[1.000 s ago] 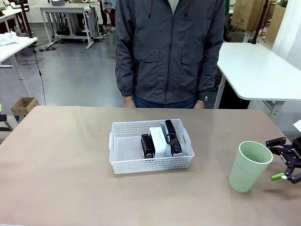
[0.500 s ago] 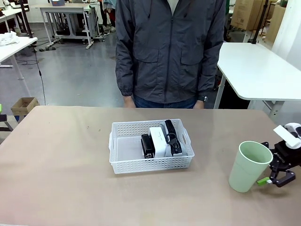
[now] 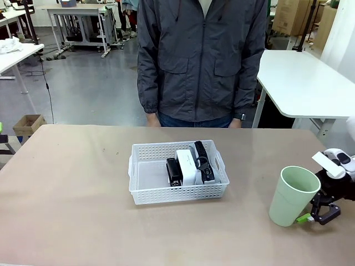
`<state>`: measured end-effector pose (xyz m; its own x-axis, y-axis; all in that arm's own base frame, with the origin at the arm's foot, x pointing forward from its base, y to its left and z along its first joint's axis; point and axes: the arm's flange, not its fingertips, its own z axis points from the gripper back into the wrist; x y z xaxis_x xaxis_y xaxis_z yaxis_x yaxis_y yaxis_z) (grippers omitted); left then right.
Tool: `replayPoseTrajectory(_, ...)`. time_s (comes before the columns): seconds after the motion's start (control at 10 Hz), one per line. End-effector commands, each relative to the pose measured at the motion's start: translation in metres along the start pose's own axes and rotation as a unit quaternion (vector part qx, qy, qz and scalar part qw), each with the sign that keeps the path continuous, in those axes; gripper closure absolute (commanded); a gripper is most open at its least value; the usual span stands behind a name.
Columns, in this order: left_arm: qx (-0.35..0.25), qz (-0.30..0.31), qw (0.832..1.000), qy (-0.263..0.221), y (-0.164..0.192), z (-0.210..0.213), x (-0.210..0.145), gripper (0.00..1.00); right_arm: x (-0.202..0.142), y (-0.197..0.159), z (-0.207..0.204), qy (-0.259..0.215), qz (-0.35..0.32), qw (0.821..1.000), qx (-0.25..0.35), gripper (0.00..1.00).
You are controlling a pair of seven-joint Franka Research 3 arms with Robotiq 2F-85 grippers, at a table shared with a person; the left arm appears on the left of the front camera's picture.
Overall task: Efficiently arrange items inside the basket to fit them all.
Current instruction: Pick up the Reusable plastic cup and place it inside the Organizing basket.
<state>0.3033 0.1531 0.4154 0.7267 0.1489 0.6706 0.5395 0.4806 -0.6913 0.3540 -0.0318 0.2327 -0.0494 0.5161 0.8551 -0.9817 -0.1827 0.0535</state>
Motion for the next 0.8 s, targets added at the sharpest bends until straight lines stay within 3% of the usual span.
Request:
replayPoseTrajectory(0.0, -0.006, 0.001, 1.000, -0.007, -0.003, 0.000, 0.003, 0.00, -0.019, 0.047, -0.044, -0.030, 0.018, 0.999, -0.011, 0.00)
replayPoseTrajectory(0.4, -0.006, 0.001, 1.000, -0.007, -0.003, 0.000, 0.003, 0.00, -0.014, 0.042, -0.046, -0.135, -0.015, 0.991, -0.001, 0.00)
replayPoseTrajectory(0.7, -0.006, 0.001, 1.000, -0.007, -0.003, 0.000, 0.003, 0.00, -0.005, 0.046, -0.044, -0.186, -0.048, 0.981, -0.010, 0.00)
